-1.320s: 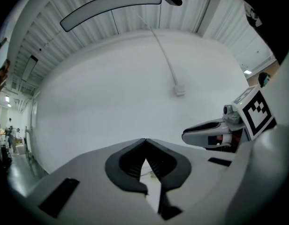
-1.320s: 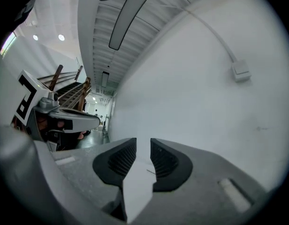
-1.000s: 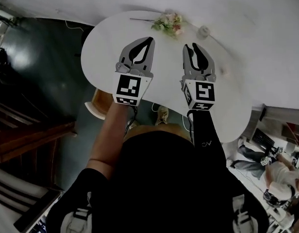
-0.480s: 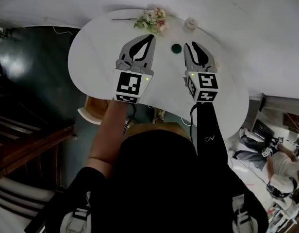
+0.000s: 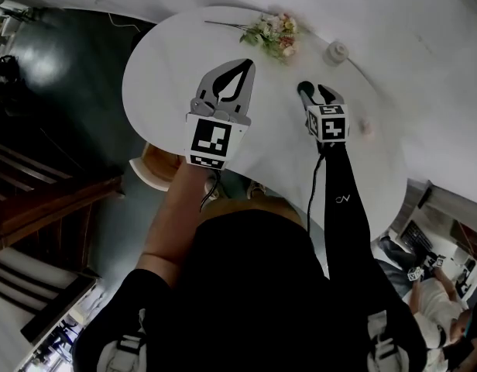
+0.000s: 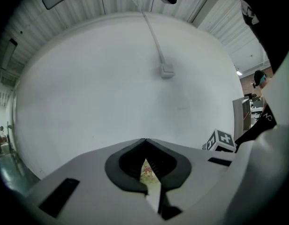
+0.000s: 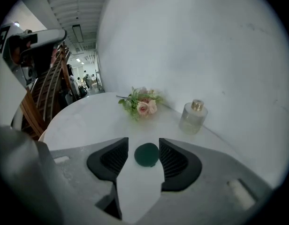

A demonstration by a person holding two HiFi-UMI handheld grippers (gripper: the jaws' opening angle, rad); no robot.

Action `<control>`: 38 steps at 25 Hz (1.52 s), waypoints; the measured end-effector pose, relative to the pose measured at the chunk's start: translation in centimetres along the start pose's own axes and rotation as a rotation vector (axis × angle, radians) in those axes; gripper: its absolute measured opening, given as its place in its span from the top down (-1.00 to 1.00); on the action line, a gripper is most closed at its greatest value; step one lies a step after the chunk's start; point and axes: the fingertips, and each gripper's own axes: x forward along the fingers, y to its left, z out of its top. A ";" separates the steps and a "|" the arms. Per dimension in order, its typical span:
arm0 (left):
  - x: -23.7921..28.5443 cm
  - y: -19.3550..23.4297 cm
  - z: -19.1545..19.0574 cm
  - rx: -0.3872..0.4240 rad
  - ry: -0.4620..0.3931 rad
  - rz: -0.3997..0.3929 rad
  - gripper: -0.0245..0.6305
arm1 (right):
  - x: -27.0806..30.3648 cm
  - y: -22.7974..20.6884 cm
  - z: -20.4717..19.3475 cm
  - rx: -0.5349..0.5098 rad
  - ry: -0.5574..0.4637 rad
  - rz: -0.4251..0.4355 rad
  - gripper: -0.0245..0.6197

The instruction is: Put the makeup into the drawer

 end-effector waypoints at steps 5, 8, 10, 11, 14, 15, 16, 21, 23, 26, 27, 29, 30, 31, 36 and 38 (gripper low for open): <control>0.9 1.0 -0.8 0.000 0.026 0.029 0.91 | 3.5 -0.8 -2.0 -0.016 0.105 0.025 0.30; 1.4 1.2 -1.1 -0.003 0.034 0.035 0.90 | 4.7 -0.8 -3.9 -0.029 0.189 0.039 0.29; 1.6 1.2 -1.2 -0.004 0.036 0.036 0.91 | 4.9 -0.1 -4.4 -0.036 0.197 0.080 0.65; 1.7 1.2 -1.3 -0.004 0.038 0.036 0.90 | 5.0 0.4 -4.4 -0.054 0.191 0.092 0.79; 1.9 1.2 -1.2 -0.007 0.035 0.031 0.90 | 4.6 0.8 -3.9 -0.114 0.164 0.073 0.80; 2.0 1.1 -1.1 -0.007 0.032 0.029 0.90 | 4.3 0.7 -3.6 -0.117 0.148 0.062 0.80; 2.0 1.0 -1.0 -0.006 0.028 0.026 0.90 | 3.9 0.5 -3.1 -0.111 0.125 0.052 0.80; 1.8 0.3 0.4 -0.002 -0.004 0.014 0.90 | -0.1 -0.1 1.1 -0.054 -0.060 -0.005 0.80; 1.7 -0.2 1.2 -0.005 -0.022 0.005 0.91 | -2.3 -0.2 3.1 -0.029 -0.139 -0.038 0.80; 1.3 -0.8 2.5 -0.001 -0.054 -0.011 0.90 | -6.0 -0.3 5.9 0.001 -0.252 -0.085 0.80; 1.2 -1.0 2.9 0.002 -0.064 -0.015 0.91 | -7.2 -0.2 6.8 0.001 -0.287 -0.100 0.80; 0.8 -1.3 3.6 0.004 -0.082 -0.022 0.90 | -9.5 0.0 8.2 -0.005 -0.350 -0.125 0.80; 0.6 -1.4 3.8 0.005 -0.089 -0.024 0.90 | -10.6 0.1 8.8 -0.007 -0.382 -0.137 0.80; 0.5 -1.5 4.1 0.005 -0.095 -0.025 0.91 | -11.8 0.2 9.6 -0.006 -0.419 -0.150 0.80; -0.7 -1.4 5.0 0.008 -0.118 -0.019 0.90 | -17.3 0.9 13.6 -0.027 -0.625 -0.214 0.80; -1.4 -1.2 5.3 0.009 -0.127 -0.008 0.90 | -17.8 1.8 13.9 -0.055 -0.637 -0.208 0.80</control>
